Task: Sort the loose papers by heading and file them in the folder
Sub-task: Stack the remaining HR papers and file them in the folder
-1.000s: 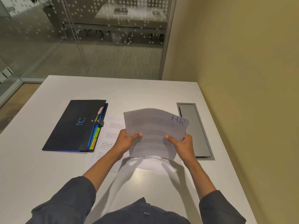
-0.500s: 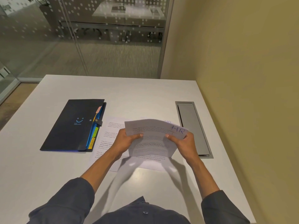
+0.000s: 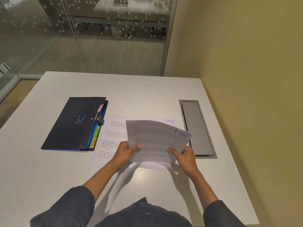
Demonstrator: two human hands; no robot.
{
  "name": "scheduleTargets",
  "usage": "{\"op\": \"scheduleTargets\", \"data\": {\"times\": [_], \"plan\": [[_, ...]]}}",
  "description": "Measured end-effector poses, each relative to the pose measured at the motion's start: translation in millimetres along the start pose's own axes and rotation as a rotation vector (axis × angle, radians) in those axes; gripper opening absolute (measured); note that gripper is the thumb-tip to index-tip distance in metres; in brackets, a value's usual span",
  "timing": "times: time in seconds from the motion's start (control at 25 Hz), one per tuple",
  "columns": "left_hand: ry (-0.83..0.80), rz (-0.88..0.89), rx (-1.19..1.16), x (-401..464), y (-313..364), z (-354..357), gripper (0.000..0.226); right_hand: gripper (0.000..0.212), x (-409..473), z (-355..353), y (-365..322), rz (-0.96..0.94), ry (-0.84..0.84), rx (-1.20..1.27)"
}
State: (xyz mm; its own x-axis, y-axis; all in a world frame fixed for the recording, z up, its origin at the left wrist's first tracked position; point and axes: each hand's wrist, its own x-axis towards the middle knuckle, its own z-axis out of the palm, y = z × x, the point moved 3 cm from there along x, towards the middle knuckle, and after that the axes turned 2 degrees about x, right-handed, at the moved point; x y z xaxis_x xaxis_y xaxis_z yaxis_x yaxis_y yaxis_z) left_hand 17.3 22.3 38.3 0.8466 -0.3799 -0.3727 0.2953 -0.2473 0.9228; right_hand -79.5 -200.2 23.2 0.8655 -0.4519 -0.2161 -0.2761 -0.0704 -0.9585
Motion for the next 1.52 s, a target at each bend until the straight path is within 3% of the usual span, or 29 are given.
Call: {"op": "scheduleTargets", "data": {"times": [0.2, 0.44, 0.6, 0.72, 0.92, 1.08, 1.52], "plan": [[0.024, -0.033, -0.028, 7.9, 9.3, 1.6, 0.019, 0.009, -3.2, 3.3, -5.1, -0.031, 0.099, 0.012], [-0.050, -0.137, -0.169, 16.8, 13.2, 5.3, 0.022, 0.021, 8.0, 10.7, -13.5, 0.105, 0.183, 0.406], [-0.045, -0.160, -0.192, 16.4, 7.1, 3.6, 0.026, 0.019, 27.8, 18.9, -0.1, 0.207, 0.142, 0.402], [0.044, -0.175, -0.139, 18.1, 3.4, -10.6, 0.027, 0.027, 46.4, 20.0, 15.3, 0.298, 0.170, 0.206], [0.148, -0.208, -0.099, 22.9, -3.1, -40.3, 0.030, 0.063, 66.9, 15.2, 35.7, 0.368, 0.219, -0.669], [0.207, -0.232, -0.107, 19.6, -9.9, -55.9, 0.031, 0.085, 71.1, 33.1, 51.6, 0.408, 0.125, -1.050], [0.227, -0.267, -0.145, 14.4, -19.7, -51.3, 0.029, 0.076, 70.1, 32.4, 65.1, 0.419, 0.161, -0.954]]}}
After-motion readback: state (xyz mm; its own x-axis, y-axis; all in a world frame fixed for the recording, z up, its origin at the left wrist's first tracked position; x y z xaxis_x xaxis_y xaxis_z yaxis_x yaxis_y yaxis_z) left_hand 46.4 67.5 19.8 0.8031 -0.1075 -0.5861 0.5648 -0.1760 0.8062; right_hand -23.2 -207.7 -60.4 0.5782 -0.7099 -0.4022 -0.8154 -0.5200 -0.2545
